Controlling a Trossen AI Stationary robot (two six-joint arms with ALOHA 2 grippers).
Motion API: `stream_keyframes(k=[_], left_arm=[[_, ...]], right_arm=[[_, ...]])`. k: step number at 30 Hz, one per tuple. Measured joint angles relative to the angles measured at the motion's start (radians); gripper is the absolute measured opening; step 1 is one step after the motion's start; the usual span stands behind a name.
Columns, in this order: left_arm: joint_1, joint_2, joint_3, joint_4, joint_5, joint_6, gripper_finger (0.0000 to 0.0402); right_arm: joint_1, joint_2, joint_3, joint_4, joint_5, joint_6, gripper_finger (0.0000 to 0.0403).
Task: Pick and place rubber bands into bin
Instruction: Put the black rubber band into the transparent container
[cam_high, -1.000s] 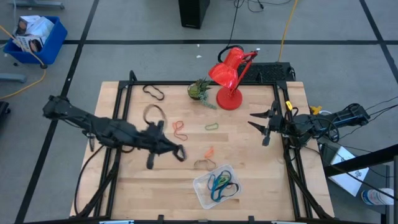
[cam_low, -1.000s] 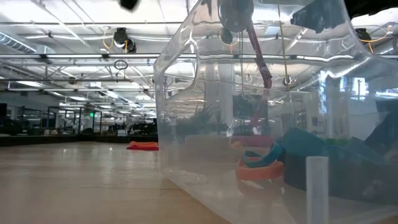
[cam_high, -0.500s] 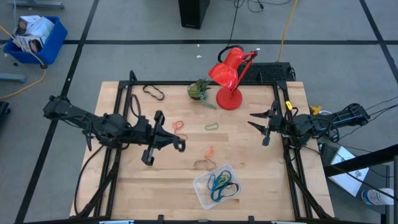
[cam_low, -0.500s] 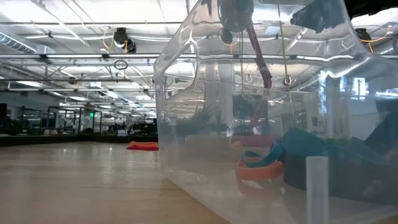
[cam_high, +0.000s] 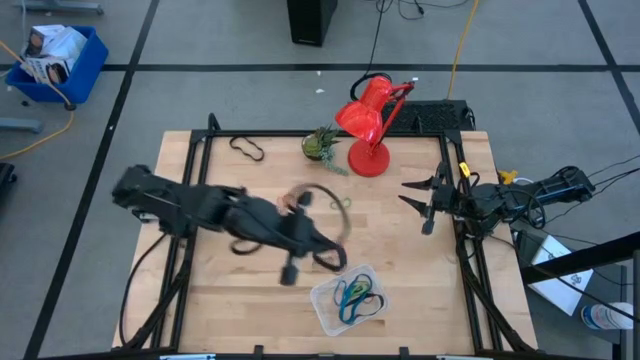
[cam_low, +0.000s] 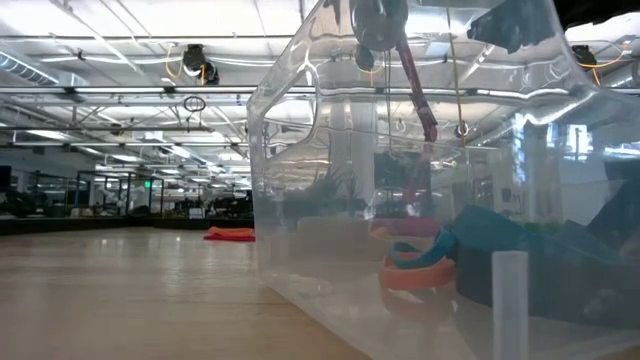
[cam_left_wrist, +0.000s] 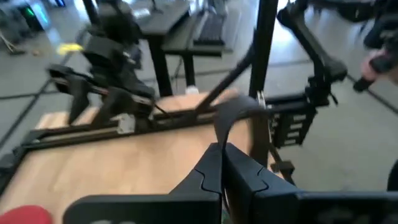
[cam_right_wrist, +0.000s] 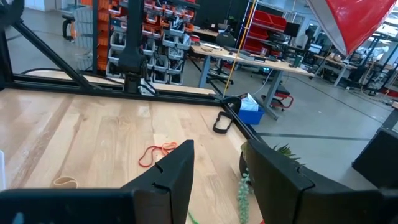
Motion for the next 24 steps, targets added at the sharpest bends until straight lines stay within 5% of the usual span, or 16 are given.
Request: stream_keyframes(k=[7, 24], left_arm=[[0.004, 0.219, 0.16, -0.129, 0.036, -0.082, 0.0005], [0.002, 0.569, 0.165, -0.117, 0.169, -0.414, 0.0008]], right_arm=[[0.0, 0.0, 0.0, 0.0, 0.0, 0.001, 0.0144], [0.001, 0.0, 0.0, -0.008, -0.002, 0.066, 0.0144]])
